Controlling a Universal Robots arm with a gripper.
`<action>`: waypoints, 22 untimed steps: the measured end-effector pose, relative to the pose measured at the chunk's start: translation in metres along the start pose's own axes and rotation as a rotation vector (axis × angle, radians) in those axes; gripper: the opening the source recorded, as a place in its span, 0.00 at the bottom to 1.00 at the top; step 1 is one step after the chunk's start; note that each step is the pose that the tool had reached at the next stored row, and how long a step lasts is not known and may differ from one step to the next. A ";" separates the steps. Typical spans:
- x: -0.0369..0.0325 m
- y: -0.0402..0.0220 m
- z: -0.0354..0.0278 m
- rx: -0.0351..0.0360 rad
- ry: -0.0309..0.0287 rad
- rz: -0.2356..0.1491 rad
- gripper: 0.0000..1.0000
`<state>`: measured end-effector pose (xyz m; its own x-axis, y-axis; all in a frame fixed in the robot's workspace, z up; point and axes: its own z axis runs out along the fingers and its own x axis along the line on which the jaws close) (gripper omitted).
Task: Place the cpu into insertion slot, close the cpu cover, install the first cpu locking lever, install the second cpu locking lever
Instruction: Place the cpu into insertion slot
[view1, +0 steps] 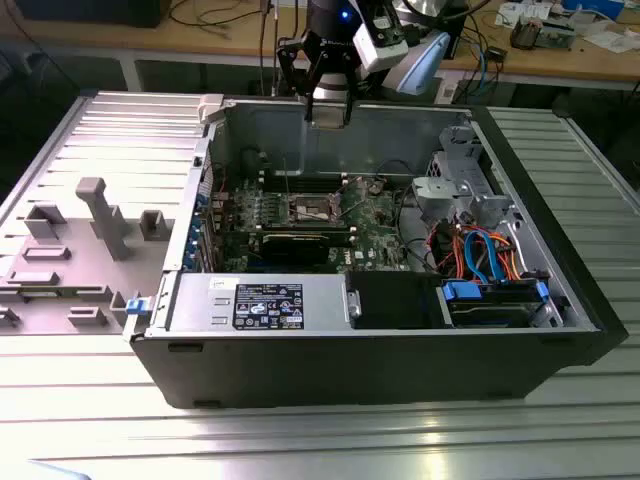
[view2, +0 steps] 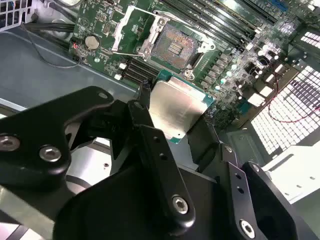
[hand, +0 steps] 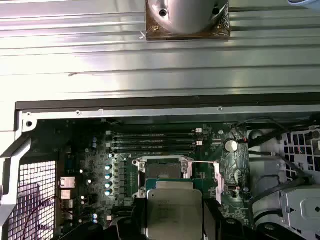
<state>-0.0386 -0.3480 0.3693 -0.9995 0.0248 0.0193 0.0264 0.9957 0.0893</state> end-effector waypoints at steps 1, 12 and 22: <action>0.0000 0.0000 0.0000 0.0000 0.0000 0.000 0.54; 0.0001 0.0000 0.0006 -0.0014 -0.0066 0.074 0.54; 0.0103 -0.0004 0.0018 -0.0020 -0.0094 0.105 0.54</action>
<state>-0.0490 -0.3479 0.3676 -0.9914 0.1296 0.0193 0.1309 0.9874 0.0892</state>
